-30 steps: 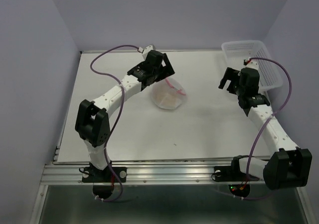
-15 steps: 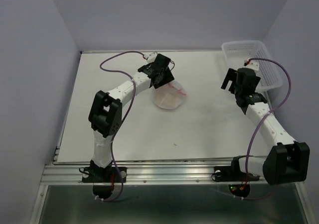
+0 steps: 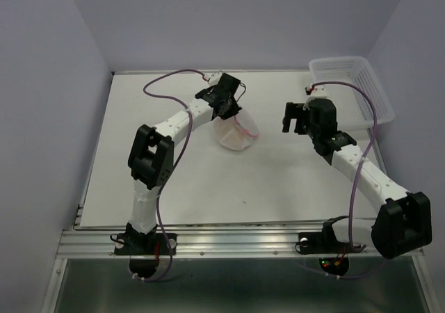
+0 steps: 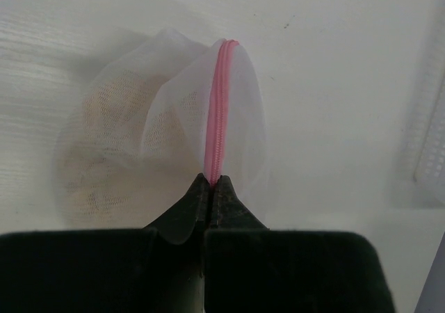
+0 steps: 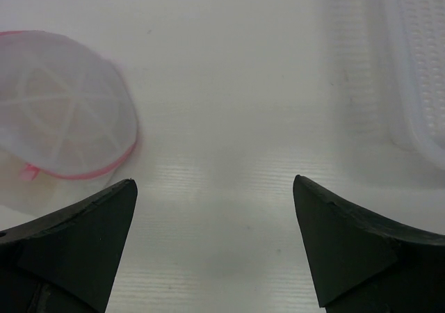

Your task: Unzip the laundry bag and remove the bra

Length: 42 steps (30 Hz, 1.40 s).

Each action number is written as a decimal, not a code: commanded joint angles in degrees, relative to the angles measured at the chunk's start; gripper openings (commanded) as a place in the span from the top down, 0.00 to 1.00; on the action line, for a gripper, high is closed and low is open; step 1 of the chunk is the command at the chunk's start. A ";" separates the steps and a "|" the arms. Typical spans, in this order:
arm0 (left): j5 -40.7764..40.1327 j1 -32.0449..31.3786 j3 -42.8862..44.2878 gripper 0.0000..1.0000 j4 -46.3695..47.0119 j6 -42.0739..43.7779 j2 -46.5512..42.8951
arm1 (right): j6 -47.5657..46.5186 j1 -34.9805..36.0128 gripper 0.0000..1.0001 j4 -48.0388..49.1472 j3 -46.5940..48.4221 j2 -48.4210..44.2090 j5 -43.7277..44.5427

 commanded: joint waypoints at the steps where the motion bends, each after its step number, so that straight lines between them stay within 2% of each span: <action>1: -0.04 -0.31 -1.65 1.00 -0.25 -0.79 -4.68 | -0.72 1.76 0.00 5.46 0.27 -2.05 -15.90; 4: -0.91 -0.31 -3.23 1.00 -0.60 -3.25 -5.82 | 0.61 6.85 0.00 6.95 0.18 -1.26 -16.30; 6: -1.53 -0.39 -2.97 1.00 -2.52 -4.57 -6.18 | -2.97 13.85 0.00 8.00 0.53 -0.12 -9.57; 10: -2.15 -0.39 -2.53 1.00 -4.73 -7.90 -6.88 | -8.18 22.49 0.00 8.37 3.77 4.27 -4.17; 13: -2.41 -0.48 -3.66 1.00 -4.39 -8.88 -8.02 | -6.44 24.88 0.00 7.84 7.46 8.58 -5.20; 20: -3.46 -0.48 -9.20 1.00 -2.45 -15.55 -12.15 | 15.60 24.88 0.00 6.43 9.84 16.75 -4.67; 24: -3.90 -0.48 -10.70 1.00 -3.15 -18.54 -13.30 | 19.40 24.88 0.02 10.29 8.27 17.46 -5.48; 27: -3.99 -0.40 -10.70 1.00 -7.70 -24.41 -13.38 | 21.51 25.49 0.05 12.23 5.63 15.71 -4.52; 32: -3.90 -0.40 -13.42 1.00 -8.95 -31.46 -16.28 | 25.56 26.73 0.11 14.60 0.54 11.93 -2.23; 40: -4.26 -0.40 -21.42 1.00 -4.73 -37.45 -23.84 | 28.73 29.10 0.30 16.44 -1.84 11.58 2.25; 42: -4.17 -0.48 -22.39 1.00 -4.73 -38.32 -24.37 | 28.73 29.10 0.39 18.03 -1.93 11.84 2.52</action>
